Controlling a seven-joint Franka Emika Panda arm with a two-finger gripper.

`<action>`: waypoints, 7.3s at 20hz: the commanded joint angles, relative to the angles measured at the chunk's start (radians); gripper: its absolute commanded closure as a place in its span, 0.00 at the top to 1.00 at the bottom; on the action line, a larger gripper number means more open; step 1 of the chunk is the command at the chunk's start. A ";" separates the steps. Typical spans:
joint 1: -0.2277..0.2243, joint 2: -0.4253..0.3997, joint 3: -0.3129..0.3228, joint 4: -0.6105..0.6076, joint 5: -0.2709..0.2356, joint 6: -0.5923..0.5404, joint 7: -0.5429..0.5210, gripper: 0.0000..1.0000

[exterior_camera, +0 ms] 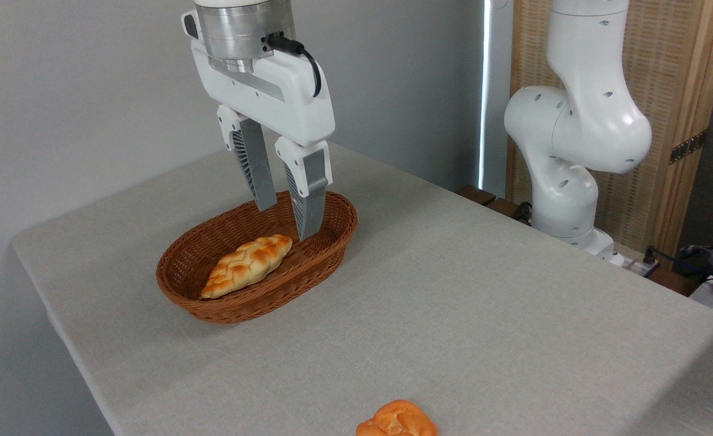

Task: Put bread into the basket
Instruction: 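Move the open gripper from the basket down over the round orange roll, then lower the gripper around the orange roll and close on it, then lift the held roll and carry it over the wicker basket, then lower the roll into the basket beside the braided loaf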

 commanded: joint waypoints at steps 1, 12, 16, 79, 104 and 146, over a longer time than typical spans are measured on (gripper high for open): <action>0.001 -0.006 0.011 0.001 0.060 0.007 0.017 1.00; 0.001 -0.014 0.227 -0.157 0.063 0.313 0.020 1.00; 0.001 -0.006 0.267 -0.271 0.124 0.442 0.026 1.00; 0.004 0.173 0.289 -0.317 0.175 0.502 0.059 0.39; -0.010 -0.089 0.067 -0.265 0.023 0.194 -0.008 0.34; -0.092 -0.025 -0.333 -0.335 -0.029 0.067 -0.386 1.00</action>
